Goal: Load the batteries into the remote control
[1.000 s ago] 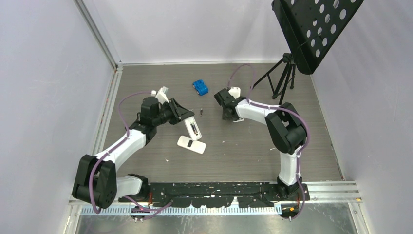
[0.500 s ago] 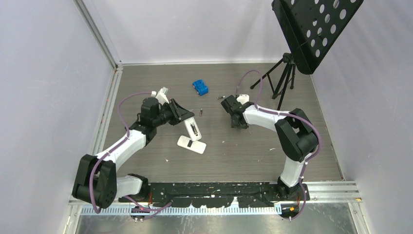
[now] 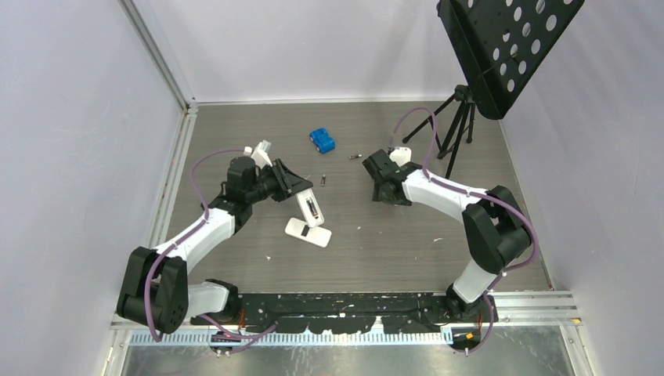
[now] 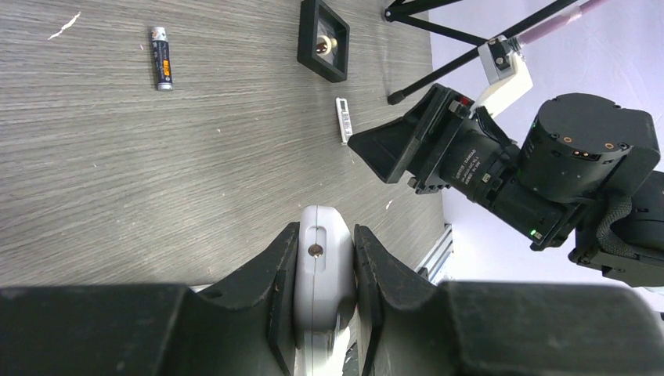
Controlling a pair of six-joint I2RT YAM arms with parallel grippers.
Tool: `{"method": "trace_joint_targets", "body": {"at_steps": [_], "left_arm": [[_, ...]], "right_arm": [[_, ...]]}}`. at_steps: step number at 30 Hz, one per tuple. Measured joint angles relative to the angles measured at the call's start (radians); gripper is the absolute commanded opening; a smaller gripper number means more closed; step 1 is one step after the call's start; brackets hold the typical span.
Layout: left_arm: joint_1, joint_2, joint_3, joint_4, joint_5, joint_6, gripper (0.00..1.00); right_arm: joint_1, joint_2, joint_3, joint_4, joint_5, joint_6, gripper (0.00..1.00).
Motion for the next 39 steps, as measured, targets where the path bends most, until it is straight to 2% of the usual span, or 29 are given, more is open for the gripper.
{"method": "trace_joint_targets", "body": {"at_steps": [9,19,25,29,33,39], "left_arm": [[0.000,0.005,0.000,0.002,0.009,0.000,0.00],[-0.011,0.074,0.000,0.024,0.056,-0.003,0.00],[-0.034,0.105,0.012,0.039,0.068,-0.004,0.00],[-0.068,0.145,0.034,0.058,0.068,-0.005,0.00],[-0.096,0.203,0.064,0.093,0.069,-0.006,0.00],[-0.114,0.324,0.113,0.194,0.083,-0.018,0.00]], "right_arm": [[-0.060,0.058,-0.008,0.021,-0.016,-0.003,0.66],[-0.114,0.080,-0.040,0.092,-0.107,-0.010,0.40],[-0.146,0.074,-0.062,0.150,-0.158,-0.005,0.28],[-0.157,0.058,-0.084,0.187,-0.170,-0.010,0.26],[-0.153,-0.007,-0.148,0.216,-0.205,-0.031,0.26],[-0.072,-0.305,-0.250,0.228,-0.273,-0.082,0.26]]}}
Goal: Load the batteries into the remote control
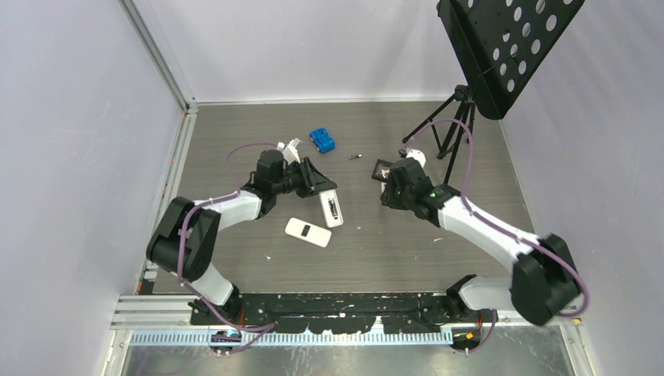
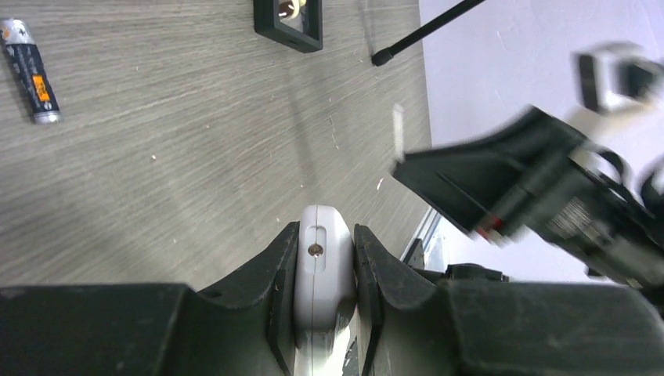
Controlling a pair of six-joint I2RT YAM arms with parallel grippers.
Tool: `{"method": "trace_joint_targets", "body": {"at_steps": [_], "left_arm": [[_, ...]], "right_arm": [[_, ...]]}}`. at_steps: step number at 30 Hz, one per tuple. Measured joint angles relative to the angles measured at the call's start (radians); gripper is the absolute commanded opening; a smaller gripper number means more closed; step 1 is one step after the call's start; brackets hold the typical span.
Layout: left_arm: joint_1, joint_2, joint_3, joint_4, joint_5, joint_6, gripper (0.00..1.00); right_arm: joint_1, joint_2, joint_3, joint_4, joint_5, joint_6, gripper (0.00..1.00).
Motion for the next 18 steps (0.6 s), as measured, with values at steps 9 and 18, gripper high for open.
{"method": "trace_joint_targets", "body": {"at_steps": [9,18], "left_arm": [[-0.026,0.143,0.022,0.169,0.023,-0.080,0.00],[-0.060,0.167,0.020,0.270,0.051,-0.086,0.00]], "right_arm": [[0.222,-0.237,-0.057,0.103,-0.114,-0.097,0.27],[0.284,-0.142,-0.076,0.175,-0.185,-0.171,0.27]]}}
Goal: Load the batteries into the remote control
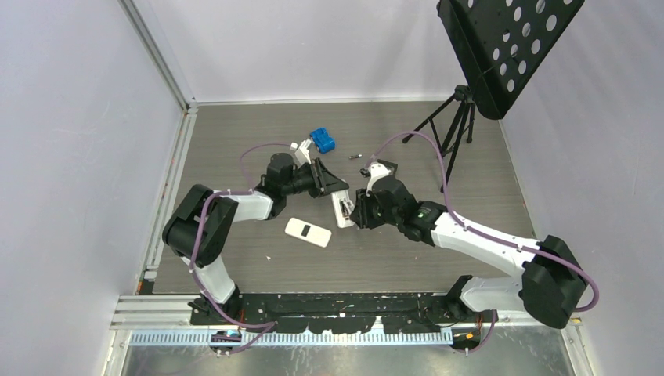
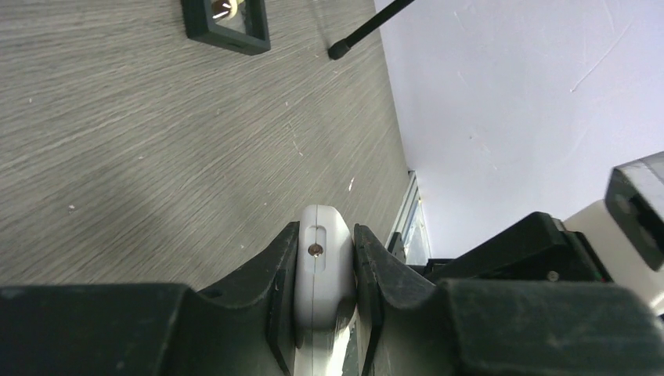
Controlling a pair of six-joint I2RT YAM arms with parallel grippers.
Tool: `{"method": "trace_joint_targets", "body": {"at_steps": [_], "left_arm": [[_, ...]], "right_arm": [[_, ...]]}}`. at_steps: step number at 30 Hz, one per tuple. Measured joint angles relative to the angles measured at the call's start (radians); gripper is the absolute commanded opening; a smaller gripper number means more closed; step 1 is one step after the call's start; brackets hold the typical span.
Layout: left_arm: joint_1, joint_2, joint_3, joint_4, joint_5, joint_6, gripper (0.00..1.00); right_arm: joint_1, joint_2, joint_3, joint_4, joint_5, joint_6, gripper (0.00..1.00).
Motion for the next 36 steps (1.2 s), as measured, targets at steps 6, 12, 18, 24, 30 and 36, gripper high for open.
{"method": "trace_joint_targets", "body": {"at_steps": [6,12,18,24,30,36], "left_arm": [[0.000,0.000,-0.006,0.034,0.005,0.000,0.00],[0.000,0.001,-0.007,0.037,0.005,-0.001,0.00],[0.000,0.001,-0.008,0.039,0.005,0.000,0.00],[0.000,0.001,-0.016,0.047,-0.001,-0.016,0.00],[0.000,0.001,-0.023,0.058,-0.006,-0.028,0.00],[0.002,0.001,-0.034,0.090,-0.006,-0.037,0.00]], "right_arm": [[0.014,0.036,0.000,0.016,-0.008,-0.016,0.27],[0.031,0.050,0.009,0.021,-0.002,-0.038,0.27],[0.035,0.089,0.036,0.026,0.020,-0.042,0.27],[0.039,0.105,0.055,0.026,0.064,-0.035,0.27],[0.039,0.110,0.058,0.028,0.065,-0.027,0.27],[0.039,0.130,0.105,-0.027,0.056,-0.006,0.31]]}}
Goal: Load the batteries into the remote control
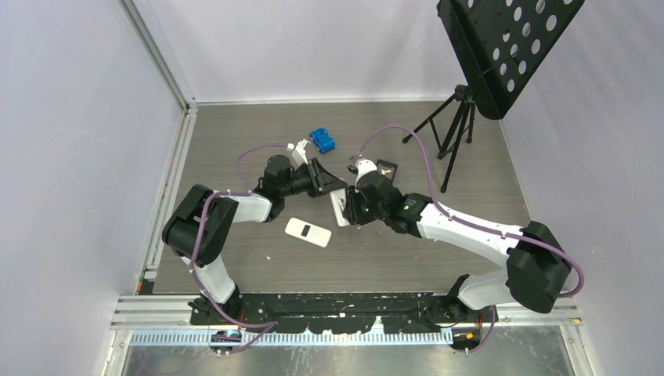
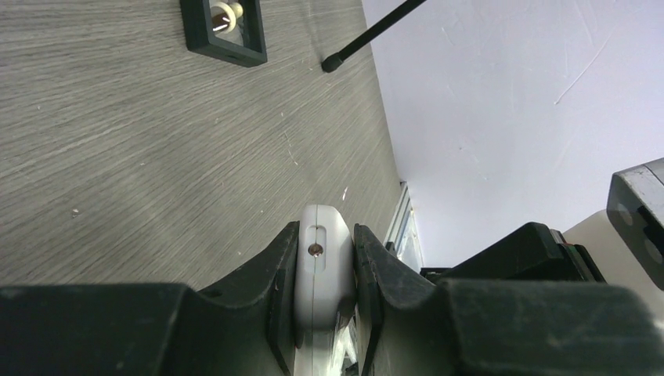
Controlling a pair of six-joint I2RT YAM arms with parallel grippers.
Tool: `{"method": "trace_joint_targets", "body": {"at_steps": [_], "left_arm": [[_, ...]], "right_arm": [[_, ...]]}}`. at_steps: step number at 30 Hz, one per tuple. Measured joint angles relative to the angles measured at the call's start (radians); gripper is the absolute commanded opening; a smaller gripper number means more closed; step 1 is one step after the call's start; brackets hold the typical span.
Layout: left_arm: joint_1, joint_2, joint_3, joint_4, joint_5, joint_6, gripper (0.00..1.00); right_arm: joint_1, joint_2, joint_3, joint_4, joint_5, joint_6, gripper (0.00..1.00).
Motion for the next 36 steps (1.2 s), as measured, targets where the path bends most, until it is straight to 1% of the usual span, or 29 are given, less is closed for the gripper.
{"method": "trace_joint_targets", "body": {"at_steps": [13,17,21,25,29,32,36], "left_arm": [[0.003,0.000,-0.037,0.089,-0.008,-0.102,0.00],[0.003,0.000,-0.041,0.089,-0.009,-0.129,0.00],[0.002,0.000,-0.041,0.089,-0.008,-0.157,0.00],[-0.002,0.000,-0.041,0.086,-0.007,-0.172,0.00],[-0.006,-0.002,-0.040,0.084,-0.002,-0.190,0.00],[-0.010,-0.005,-0.040,0.084,0.001,-0.201,0.00],[-0.010,-0.006,-0.040,0.084,0.003,-0.224,0.00]], "right_arm": [[0.000,0.098,0.181,-0.213,0.005,0.059,0.40],[0.000,0.116,0.213,-0.242,0.014,0.070,0.43],[0.000,0.118,0.225,-0.253,0.026,0.077,0.50],[0.000,0.116,0.226,-0.253,0.036,0.082,0.65],[0.000,0.090,0.225,-0.262,0.039,0.088,0.75],[-0.002,0.037,0.209,-0.251,0.034,0.114,0.80],[-0.003,-0.092,0.116,-0.183,0.026,0.201,0.85]]}}
